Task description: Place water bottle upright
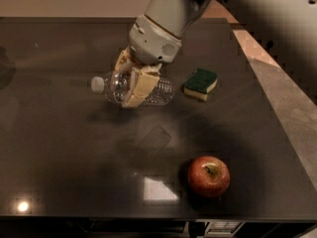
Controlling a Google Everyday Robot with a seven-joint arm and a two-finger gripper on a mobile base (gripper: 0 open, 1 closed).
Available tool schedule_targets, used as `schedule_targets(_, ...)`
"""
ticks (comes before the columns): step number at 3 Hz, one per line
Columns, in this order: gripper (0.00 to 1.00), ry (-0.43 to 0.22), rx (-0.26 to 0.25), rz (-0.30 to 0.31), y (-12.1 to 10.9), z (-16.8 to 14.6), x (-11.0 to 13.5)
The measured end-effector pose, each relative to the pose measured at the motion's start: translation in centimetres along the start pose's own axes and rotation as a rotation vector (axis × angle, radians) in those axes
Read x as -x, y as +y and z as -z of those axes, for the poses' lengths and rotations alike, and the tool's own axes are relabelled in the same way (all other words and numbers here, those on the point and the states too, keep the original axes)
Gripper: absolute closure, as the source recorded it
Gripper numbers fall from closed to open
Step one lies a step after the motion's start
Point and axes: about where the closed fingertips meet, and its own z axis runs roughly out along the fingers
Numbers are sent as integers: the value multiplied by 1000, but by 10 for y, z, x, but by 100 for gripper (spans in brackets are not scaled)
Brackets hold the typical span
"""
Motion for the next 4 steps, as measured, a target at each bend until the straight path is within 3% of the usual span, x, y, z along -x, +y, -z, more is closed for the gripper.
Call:
schedule_targets(2,100,-403,-104,-176,2,3,24)
schedule_targets(4,100,-727,-200,-258,-17,31,31)
